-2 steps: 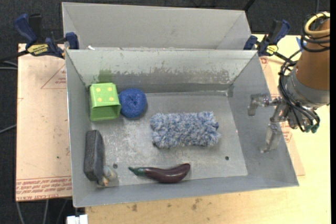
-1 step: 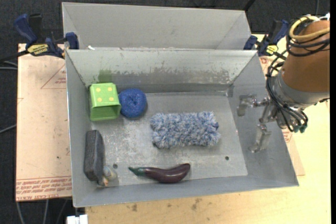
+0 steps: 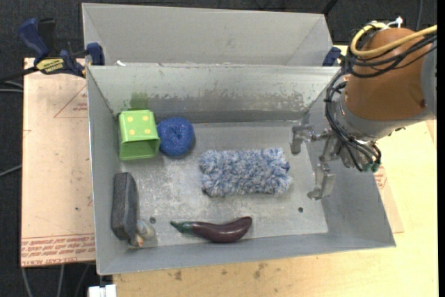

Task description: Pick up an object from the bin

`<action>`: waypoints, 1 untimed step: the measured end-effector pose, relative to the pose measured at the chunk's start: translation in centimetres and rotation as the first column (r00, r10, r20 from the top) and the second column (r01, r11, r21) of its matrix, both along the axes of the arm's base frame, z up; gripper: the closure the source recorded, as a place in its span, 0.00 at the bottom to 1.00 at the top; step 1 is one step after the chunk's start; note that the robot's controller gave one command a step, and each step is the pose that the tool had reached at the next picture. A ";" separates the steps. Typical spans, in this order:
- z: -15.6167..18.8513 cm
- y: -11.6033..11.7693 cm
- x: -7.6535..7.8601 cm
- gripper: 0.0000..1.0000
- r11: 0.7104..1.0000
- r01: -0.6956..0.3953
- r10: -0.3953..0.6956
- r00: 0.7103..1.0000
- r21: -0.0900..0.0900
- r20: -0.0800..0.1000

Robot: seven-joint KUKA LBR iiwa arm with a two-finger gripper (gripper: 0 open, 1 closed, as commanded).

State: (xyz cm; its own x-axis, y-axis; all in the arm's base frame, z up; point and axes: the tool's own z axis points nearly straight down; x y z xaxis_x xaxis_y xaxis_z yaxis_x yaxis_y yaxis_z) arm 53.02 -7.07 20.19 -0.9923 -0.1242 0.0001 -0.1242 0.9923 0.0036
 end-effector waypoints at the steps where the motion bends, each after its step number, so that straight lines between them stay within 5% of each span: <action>1: -1.8 2.1 -1.2 0.00 0.999 0.049 -0.049 0.999 -0.003 0.004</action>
Offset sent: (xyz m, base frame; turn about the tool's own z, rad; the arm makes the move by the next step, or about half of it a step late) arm 0.0215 0.0768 -0.0344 0.0469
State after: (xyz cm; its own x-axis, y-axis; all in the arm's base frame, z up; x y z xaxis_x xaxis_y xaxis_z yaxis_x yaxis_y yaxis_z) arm 51.81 -4.99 18.43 -0.9972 -0.0753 -0.0030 -0.0753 0.9972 -0.0001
